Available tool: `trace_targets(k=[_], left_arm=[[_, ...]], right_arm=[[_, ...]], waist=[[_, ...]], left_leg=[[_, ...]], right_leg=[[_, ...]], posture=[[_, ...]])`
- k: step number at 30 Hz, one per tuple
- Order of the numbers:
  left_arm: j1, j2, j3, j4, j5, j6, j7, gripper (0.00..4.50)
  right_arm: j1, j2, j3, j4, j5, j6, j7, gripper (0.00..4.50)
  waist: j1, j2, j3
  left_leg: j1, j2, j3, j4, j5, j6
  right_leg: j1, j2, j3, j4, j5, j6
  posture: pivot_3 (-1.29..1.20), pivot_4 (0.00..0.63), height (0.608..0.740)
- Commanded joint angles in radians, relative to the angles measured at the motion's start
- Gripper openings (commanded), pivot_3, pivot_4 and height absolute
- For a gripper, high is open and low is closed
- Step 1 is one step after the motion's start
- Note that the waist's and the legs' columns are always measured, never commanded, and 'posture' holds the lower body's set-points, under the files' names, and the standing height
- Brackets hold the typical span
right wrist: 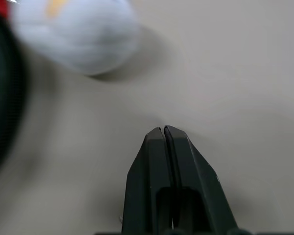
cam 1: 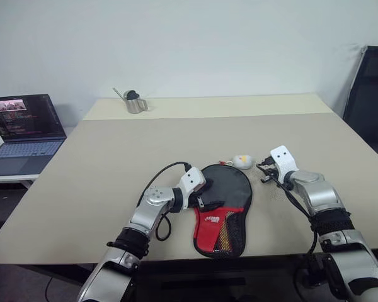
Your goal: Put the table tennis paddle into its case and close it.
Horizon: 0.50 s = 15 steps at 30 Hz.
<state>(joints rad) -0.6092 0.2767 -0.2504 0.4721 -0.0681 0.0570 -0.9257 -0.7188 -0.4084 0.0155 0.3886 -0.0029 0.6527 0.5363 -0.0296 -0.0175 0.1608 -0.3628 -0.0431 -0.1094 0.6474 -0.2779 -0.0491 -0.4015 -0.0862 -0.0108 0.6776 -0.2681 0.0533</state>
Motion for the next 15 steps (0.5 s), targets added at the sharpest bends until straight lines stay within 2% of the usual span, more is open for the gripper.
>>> trace_targets(k=[1,8,15], left_arm=[[0.009,-0.009,-0.037,0.039,0.043,0.007,0.004,4.5],[0.012,-0.008,-0.029,0.027,0.038,0.007,0.006,4.5],[0.006,-0.016,-0.02,0.008,0.017,0.011,-0.009,4.5]], right_arm=[[-0.052,0.005,-0.051,-0.075,0.059,0.009,0.004,0.6],[-0.175,0.052,-0.087,0.055,0.132,-0.029,-0.003,2.85],[-0.359,0.099,-0.098,0.475,0.11,-0.198,-0.064,2.85]], waist=[[0.002,0.0,0.0],[0.001,0.0,0.0],[0.002,0.0,0.0]], left_leg=[[0.0,0.0,0.0,0.0,0.0,0.0],[0.0,0.0,0.0,0.0,0.0,0.0],[0.0,0.0,0.0,-0.001,0.0,0.0]], right_leg=[[0.0,0.0,0.0,0.0,0.0,0.0],[0.0,0.0,0.0,-0.001,0.0,0.0],[0.0,0.0,0.0,-0.001,0.0,0.0]], posture=[[0.0,0.15,0.74],[0.0,0.15,0.74],[0.0,0.15,0.74]])
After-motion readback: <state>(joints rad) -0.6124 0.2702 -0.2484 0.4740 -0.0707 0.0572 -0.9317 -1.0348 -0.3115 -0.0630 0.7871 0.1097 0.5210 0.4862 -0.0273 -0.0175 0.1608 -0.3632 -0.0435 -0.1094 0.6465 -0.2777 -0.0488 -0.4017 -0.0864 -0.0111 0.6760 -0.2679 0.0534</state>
